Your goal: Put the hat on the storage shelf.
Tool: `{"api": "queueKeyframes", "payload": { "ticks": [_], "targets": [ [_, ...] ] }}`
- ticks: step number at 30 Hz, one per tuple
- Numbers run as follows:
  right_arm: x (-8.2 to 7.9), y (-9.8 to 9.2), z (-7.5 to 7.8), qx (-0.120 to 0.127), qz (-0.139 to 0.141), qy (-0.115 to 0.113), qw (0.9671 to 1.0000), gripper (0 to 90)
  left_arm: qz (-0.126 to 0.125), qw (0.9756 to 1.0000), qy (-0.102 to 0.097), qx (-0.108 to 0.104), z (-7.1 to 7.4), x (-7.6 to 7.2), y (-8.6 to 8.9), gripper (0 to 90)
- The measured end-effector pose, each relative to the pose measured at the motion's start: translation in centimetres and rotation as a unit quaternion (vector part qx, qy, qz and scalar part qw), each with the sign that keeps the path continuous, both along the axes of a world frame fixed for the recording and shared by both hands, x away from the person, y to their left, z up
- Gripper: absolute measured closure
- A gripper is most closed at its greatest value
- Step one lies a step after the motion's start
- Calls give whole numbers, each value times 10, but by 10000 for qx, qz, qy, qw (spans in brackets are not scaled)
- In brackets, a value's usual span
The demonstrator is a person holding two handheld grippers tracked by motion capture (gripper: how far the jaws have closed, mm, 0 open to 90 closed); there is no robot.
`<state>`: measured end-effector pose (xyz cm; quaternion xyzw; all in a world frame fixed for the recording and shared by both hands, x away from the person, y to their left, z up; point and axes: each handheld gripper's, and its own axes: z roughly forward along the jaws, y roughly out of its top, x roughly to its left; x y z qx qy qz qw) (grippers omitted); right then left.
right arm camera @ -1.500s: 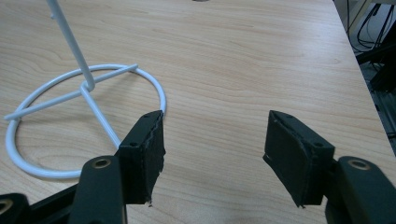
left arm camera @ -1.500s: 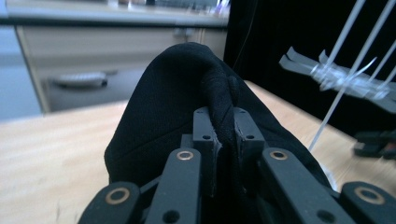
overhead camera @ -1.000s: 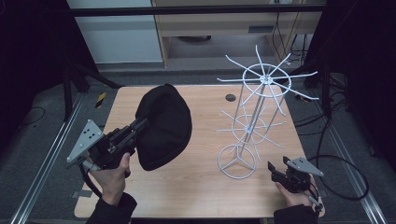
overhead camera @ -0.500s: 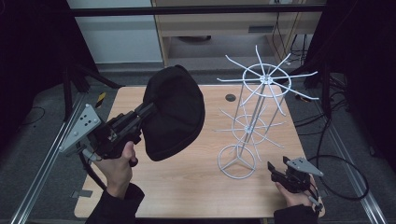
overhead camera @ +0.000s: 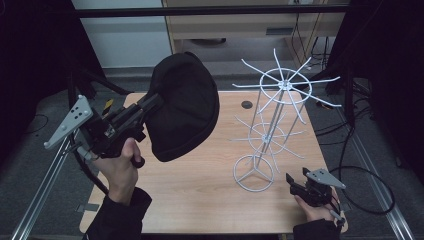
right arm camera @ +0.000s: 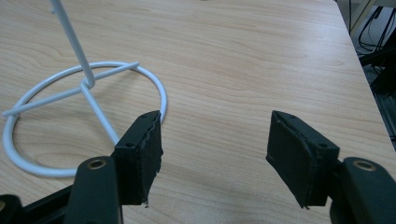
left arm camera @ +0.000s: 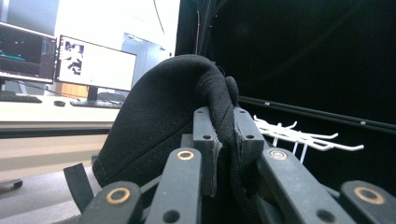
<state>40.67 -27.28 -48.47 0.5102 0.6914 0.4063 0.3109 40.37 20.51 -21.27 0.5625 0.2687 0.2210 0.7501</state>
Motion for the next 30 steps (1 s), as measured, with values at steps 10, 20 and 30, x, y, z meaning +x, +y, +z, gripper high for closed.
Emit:
{"api": "queueKeyframes", "payload": {
  "ticks": [10,20,30],
  "targets": [
    [0,0,0,-22,17,-31,10000,350,-98,9998,-173,-30,22,-1,-13,819],
    [0,0,0,16,35,-3,10000,349,-206,9995,-232,50,34,3,-36,819],
    [0,1,0,20,65,9,10000,347,-253,9995,-63,168,25,18,-54,817]
  ]
}}
